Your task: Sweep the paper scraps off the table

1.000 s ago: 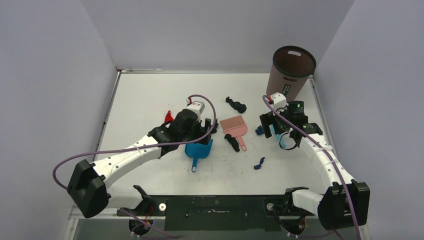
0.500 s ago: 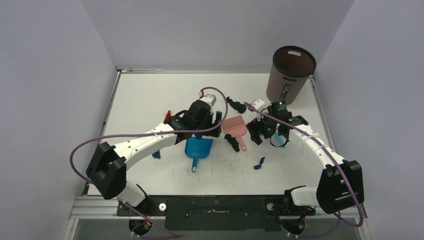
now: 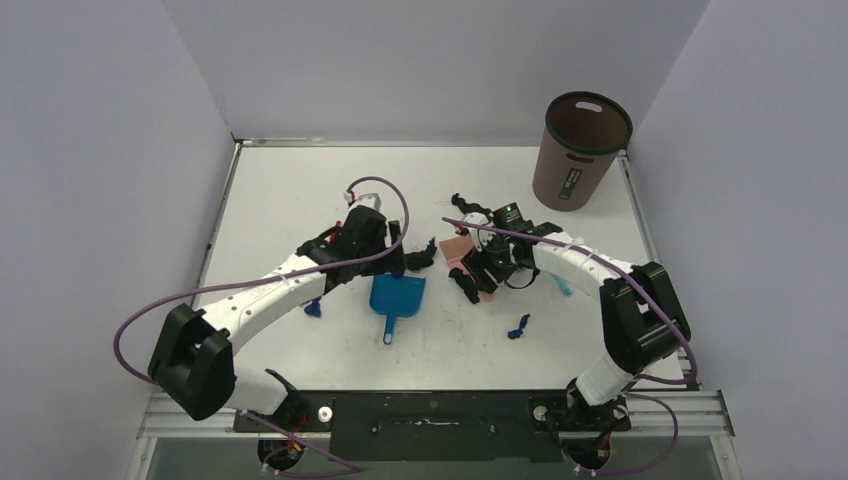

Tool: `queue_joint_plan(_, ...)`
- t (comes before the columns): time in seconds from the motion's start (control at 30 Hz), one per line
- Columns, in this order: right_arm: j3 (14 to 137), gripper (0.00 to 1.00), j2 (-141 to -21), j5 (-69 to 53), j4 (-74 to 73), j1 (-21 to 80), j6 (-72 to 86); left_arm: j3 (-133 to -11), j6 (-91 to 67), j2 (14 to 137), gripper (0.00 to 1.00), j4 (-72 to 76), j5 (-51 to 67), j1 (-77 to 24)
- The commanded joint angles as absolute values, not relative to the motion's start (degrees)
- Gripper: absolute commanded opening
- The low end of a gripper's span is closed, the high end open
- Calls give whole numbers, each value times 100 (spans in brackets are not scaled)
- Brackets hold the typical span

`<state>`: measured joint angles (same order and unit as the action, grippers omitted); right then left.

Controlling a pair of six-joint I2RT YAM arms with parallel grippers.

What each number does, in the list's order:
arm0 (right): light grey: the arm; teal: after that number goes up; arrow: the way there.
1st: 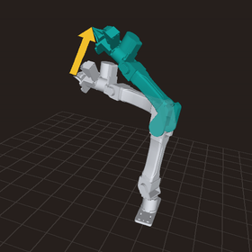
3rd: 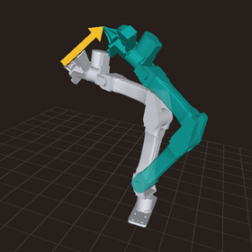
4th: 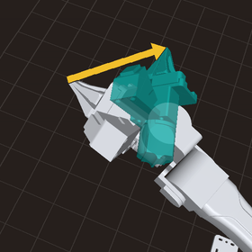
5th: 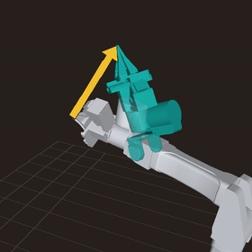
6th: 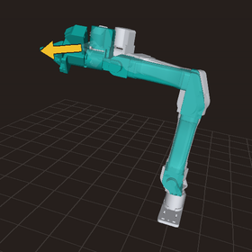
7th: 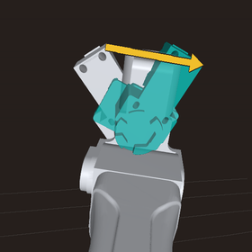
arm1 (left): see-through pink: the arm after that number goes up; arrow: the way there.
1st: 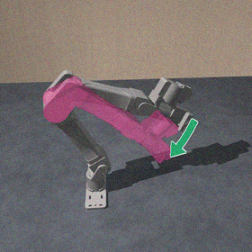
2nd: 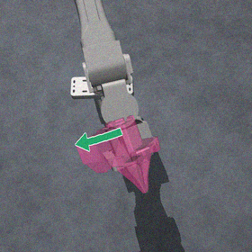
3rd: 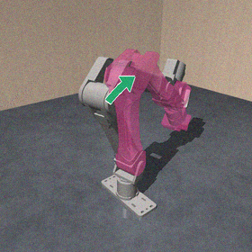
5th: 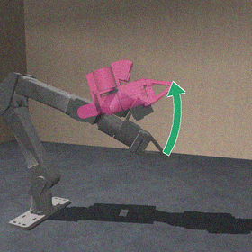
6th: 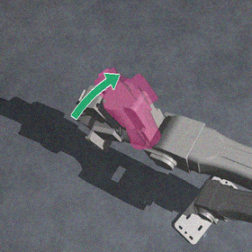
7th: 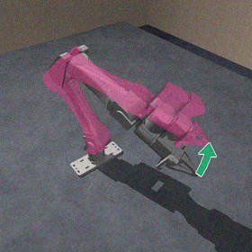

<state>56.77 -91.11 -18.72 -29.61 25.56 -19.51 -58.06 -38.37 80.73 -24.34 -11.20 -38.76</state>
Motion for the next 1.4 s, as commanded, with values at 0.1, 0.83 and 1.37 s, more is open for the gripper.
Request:
queue_joint_plan(0.1, 6023, 63, -9478, -1776, -2766, 2693, -1802, -5596, -4005, 7308, 81, -2591, -1404, -3450)
queue_joint_plan(0.83, 6100, 64, -9699, -1180, -2884, 2740, -1707, -5675, -3996, 7307, 82, -2558, -1305, -3357)
queue_joint_plan(1.37, 6160, 64, -9645, -1310, -3076, 2700, -1801, -5704, -3823, 7207, 81, -2494, -1135, -3357)
